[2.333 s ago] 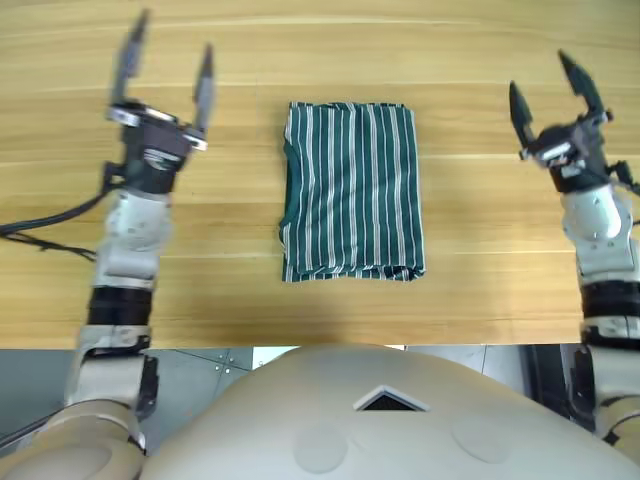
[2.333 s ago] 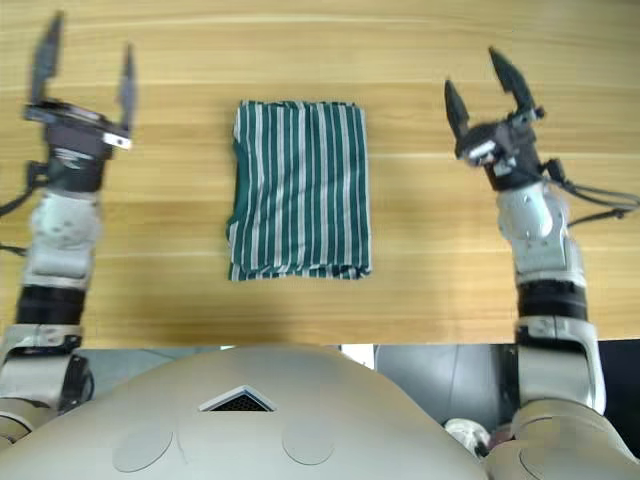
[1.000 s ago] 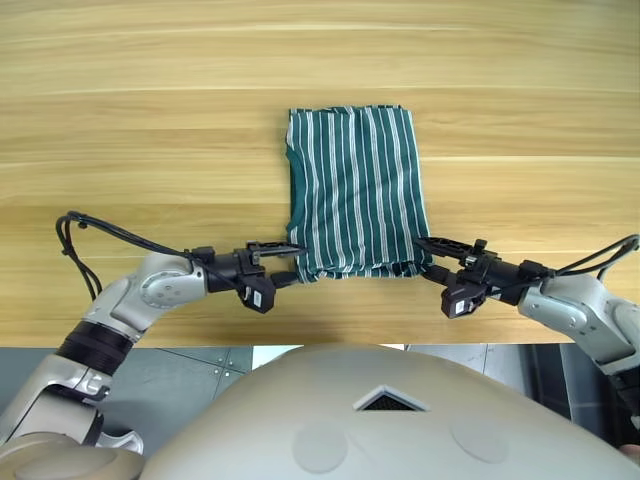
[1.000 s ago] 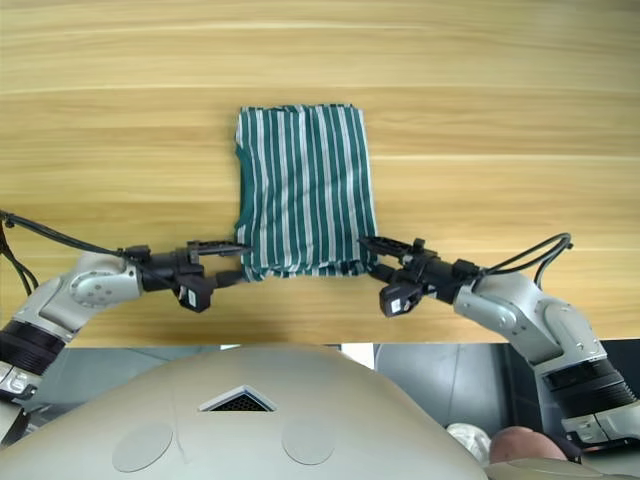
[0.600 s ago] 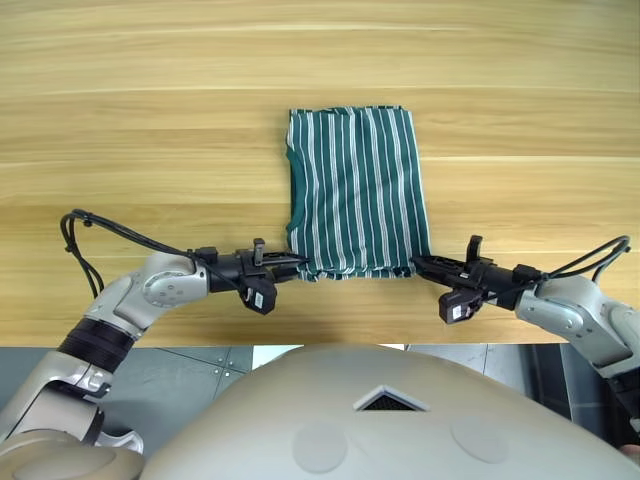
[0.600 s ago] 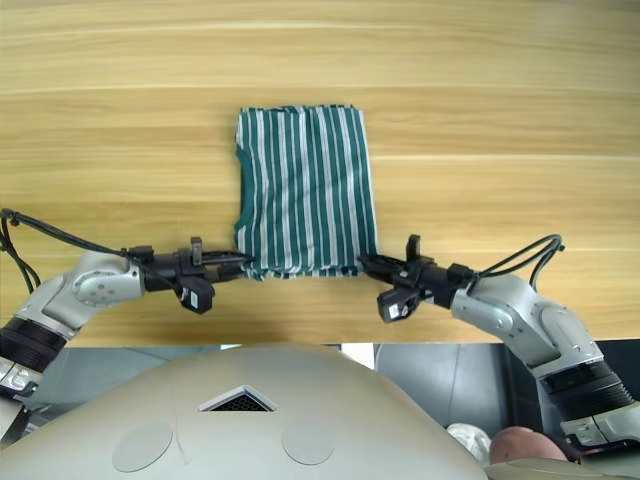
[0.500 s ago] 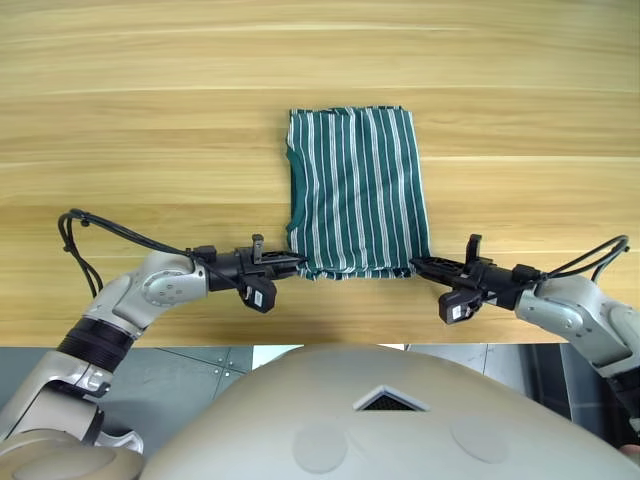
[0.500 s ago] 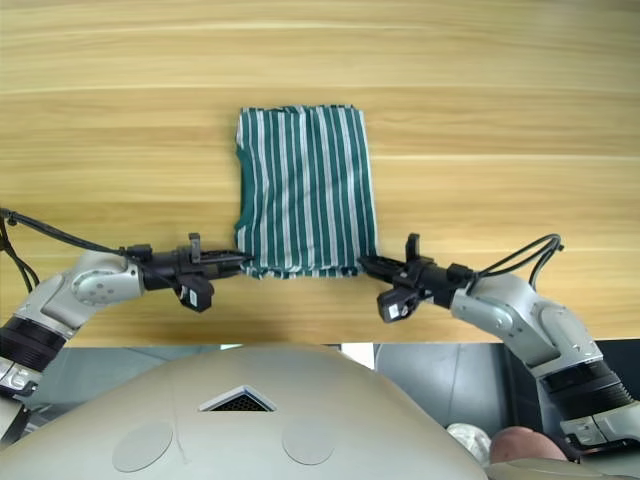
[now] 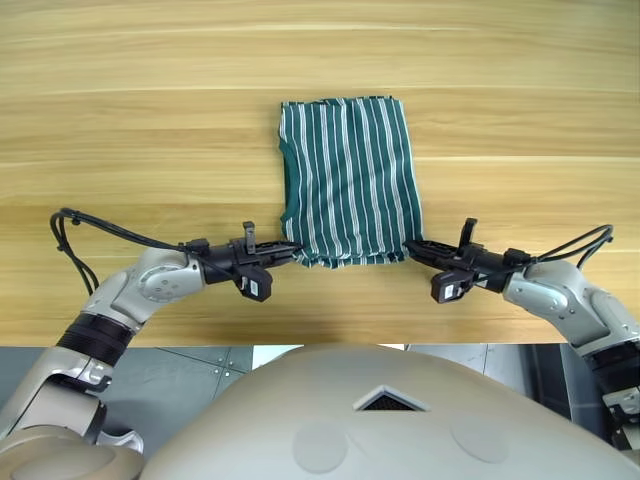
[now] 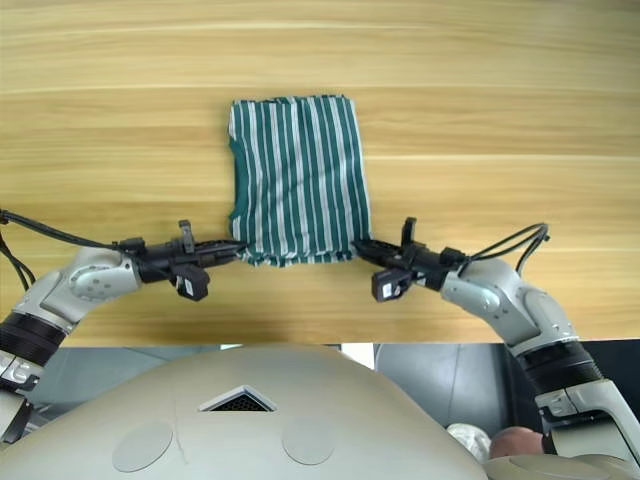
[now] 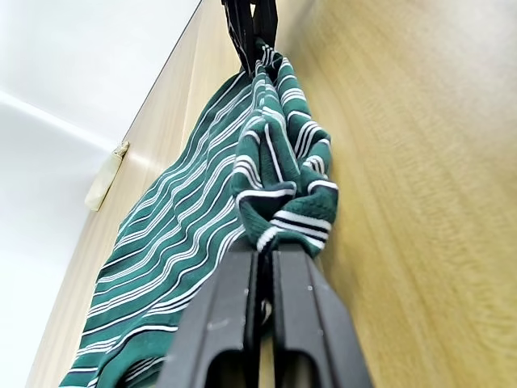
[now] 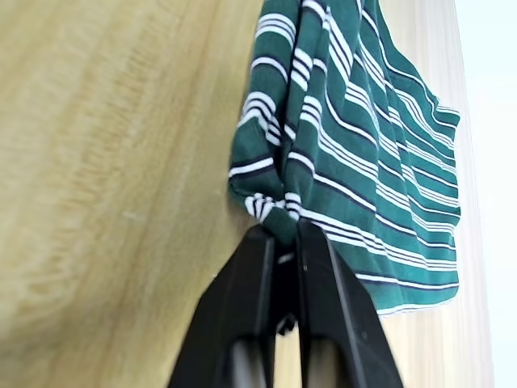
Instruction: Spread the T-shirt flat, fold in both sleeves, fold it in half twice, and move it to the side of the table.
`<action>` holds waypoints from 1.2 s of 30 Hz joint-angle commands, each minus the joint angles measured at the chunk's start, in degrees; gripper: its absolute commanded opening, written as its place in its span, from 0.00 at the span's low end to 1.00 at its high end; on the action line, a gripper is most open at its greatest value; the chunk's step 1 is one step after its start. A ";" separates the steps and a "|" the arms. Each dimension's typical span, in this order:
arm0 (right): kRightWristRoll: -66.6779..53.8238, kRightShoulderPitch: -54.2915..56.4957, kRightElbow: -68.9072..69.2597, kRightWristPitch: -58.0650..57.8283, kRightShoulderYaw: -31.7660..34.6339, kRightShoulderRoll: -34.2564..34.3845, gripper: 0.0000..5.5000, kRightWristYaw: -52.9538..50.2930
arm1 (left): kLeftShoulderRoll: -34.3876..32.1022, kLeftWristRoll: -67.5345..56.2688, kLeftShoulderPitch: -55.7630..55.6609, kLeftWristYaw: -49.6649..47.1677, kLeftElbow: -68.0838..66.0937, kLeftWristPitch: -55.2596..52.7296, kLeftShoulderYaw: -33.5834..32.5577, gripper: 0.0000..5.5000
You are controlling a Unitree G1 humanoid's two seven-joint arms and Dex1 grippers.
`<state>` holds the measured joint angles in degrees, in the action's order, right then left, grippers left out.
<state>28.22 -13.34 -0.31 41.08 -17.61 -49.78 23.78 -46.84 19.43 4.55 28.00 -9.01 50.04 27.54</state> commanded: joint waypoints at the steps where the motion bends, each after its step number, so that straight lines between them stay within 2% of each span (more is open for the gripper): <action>1: -2.11 -3.72 1.34 0.51 0.48 -1.42 0.02 1.40 | -1.90 5.20 6.56 2.39 -4.98 -4.87 1.96 0.00; 7: -7.99 -12.40 4.62 -1.66 4.10 -2.60 0.02 1.83 | -4.33 -1.21 15.69 4.00 2.25 -8.13 1.05 0.00; 10: -14.26 -13.11 7.66 -1.41 6.15 -1.20 0.02 1.88 | -4.68 -9.17 17.35 5.70 6.20 -7.91 1.14 0.00; 16: -14.30 -4.58 5.64 -4.17 6.03 4.27 0.02 1.94 | 3.17 -22.81 10.95 4.59 6.95 -10.81 -4.97 0.00; 24: -13.65 5.99 1.39 -6.62 6.32 10.28 0.02 0.69 | 11.96 -23.79 3.15 2.82 3.64 -13.49 -11.39 0.00; 36: -10.23 26.78 -12.86 -11.66 5.11 20.76 0.02 -2.84 | 18.64 -17.23 -10.60 -0.68 -9.92 -18.76 -15.74 0.00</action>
<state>16.98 9.28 -10.03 30.90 -12.02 -31.09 22.42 -29.25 0.09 -3.66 28.66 -15.40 32.16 12.44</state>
